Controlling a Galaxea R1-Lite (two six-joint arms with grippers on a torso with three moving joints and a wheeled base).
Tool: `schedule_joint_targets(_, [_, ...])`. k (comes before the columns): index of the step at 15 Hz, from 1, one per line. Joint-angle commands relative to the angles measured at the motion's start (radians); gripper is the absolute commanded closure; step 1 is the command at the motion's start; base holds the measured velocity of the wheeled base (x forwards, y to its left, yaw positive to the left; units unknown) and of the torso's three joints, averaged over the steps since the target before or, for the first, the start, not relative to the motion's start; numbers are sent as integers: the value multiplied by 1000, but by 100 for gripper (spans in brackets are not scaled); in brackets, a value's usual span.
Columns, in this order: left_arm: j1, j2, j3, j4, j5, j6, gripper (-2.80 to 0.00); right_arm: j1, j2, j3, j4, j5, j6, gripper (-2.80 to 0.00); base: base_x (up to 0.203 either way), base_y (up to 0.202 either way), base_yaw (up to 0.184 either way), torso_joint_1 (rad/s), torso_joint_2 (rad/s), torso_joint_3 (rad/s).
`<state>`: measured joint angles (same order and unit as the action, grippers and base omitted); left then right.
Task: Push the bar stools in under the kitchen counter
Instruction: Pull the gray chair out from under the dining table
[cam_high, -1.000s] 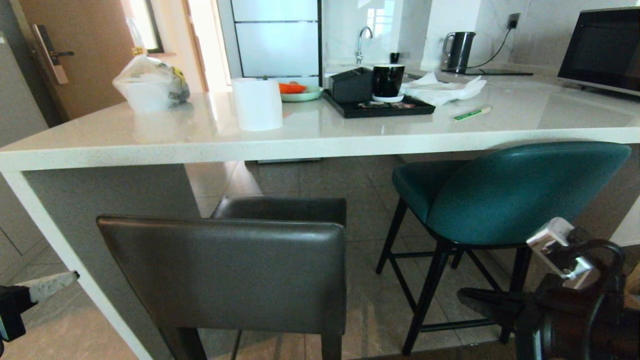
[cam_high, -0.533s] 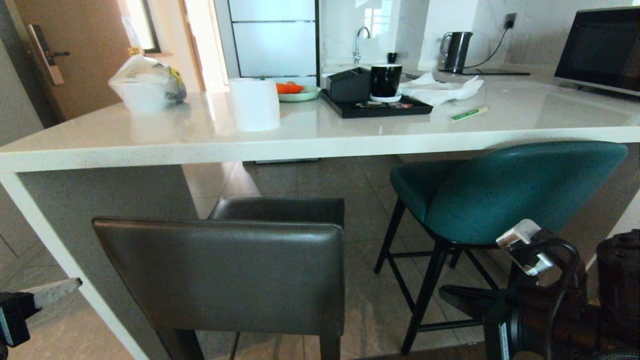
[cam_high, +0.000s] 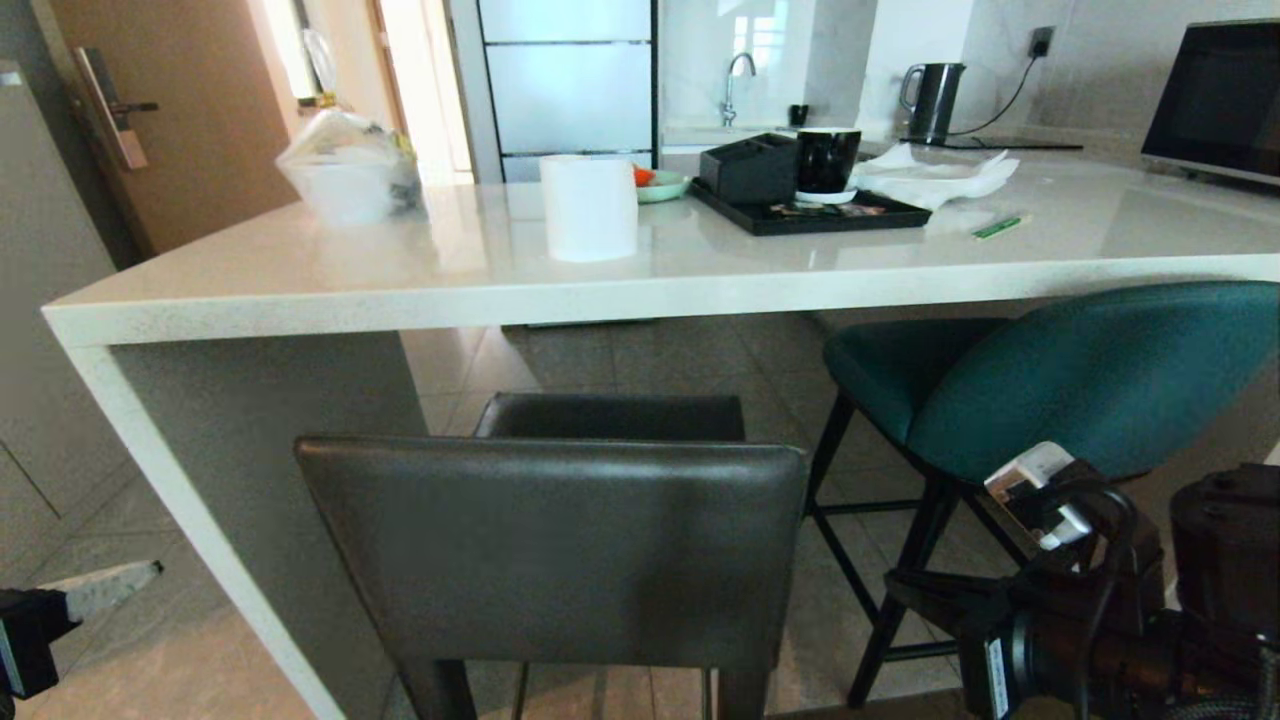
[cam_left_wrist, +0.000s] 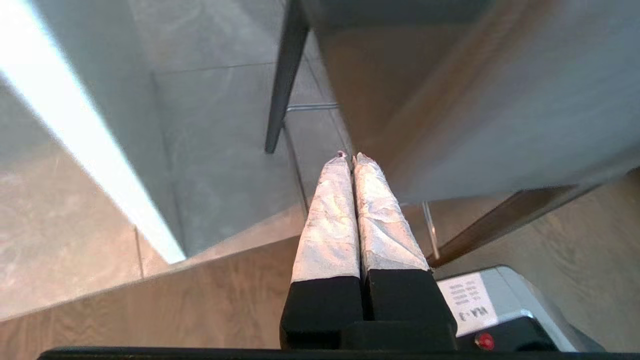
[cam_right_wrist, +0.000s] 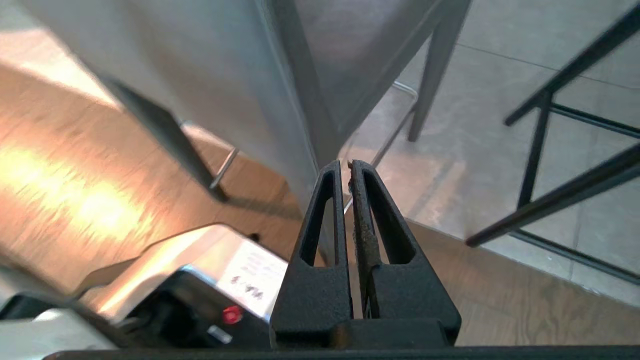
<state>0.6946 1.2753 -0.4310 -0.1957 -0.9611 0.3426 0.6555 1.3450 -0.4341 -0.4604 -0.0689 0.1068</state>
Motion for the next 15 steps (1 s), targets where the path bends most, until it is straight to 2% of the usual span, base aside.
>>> schedule_joint_targets(1, [-2, 2, 10, -2, -6, 3, 0, -6, -31, 18, -3, -15, 3, 0, 0, 202, -1, 2, -5, 1])
schedule_joint_targets(4, [-44, 33, 42, -3, -4, 3, 0, -83, -129, 56, 3, -47, 41, 0, 0, 162, -5, -1, 2, 2])
schedule_joint_targets(5, [-66, 63, 45, -4, 0, 3, 0, -107, -135, 73, 5, -82, 62, 0, 0, 66, 0, -2, -6, 7])
schedule_joint_targets(7, [-154, 117, 49, -35, 6, 2, 0, -111, -115, 90, -2, -192, 73, 0, 0, 0, 0, 0, 0, 0])
schedule_joint_targets(8, [-188, 132, 62, -94, 6, 0, 0, -111, -113, 79, -9, -218, 74, 0, 0, 0, 0, 0, 0, 0])
schedule_joint_targets(10, [-245, 178, 104, -264, 8, -7, 0, -111, -108, 68, -14, -221, 76, 0, 0, 0, 0, 0, 0, 0])
schedule_joint_targets(13, [-277, 291, 135, -440, 26, -12, 0, -113, -78, 42, -28, -224, 81, 0, 0, 0, 0, 0, 0, 0])
schedule_joint_targets(15, [-283, 339, 138, -501, 34, -13, 0, -106, -50, 30, -30, -223, 80, 0, 0, 0, 0, 0, 0, 0])
